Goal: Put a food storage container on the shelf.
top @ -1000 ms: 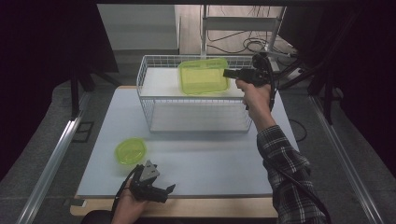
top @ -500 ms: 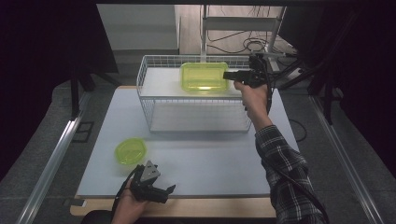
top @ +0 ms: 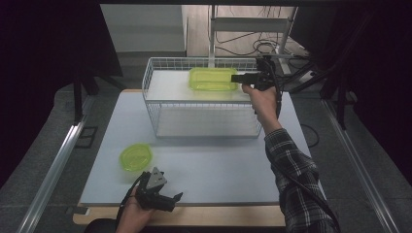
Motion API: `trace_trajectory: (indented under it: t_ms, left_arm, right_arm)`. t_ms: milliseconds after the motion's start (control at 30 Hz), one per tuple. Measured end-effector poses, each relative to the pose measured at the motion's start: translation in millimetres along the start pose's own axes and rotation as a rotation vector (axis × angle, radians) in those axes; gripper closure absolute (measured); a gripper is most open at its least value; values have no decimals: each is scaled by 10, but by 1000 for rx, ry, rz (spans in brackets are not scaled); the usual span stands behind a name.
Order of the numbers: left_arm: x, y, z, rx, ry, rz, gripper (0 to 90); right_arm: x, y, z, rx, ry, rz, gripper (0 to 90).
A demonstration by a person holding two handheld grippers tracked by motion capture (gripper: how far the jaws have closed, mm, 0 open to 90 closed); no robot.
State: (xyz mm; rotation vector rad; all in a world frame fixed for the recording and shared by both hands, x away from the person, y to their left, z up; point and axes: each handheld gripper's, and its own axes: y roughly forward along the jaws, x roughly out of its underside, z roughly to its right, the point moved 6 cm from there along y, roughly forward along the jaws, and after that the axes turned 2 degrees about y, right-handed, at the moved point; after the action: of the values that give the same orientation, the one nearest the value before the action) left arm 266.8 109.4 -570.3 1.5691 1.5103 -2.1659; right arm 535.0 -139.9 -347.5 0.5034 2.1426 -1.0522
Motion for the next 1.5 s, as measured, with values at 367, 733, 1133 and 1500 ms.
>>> trace_trajectory:
  t_ms: [367,733,1133,1500]
  left_arm:
    - [-4,1,3,4,-4,4,29]
    - [-22,-11,12,25,-17,30,30]
    - [-29,-16,13,15,-2,41,40]
    - [-28,-10,11,11,1,39,39]
  right_arm:
    - [6,-90,-7,-26,-43,-3,372]
    - [83,-238,-85,-59,-120,-6,268]
    - [271,-407,-227,-104,-211,-6,186]
    - [478,-506,-265,-105,-260,-14,127]
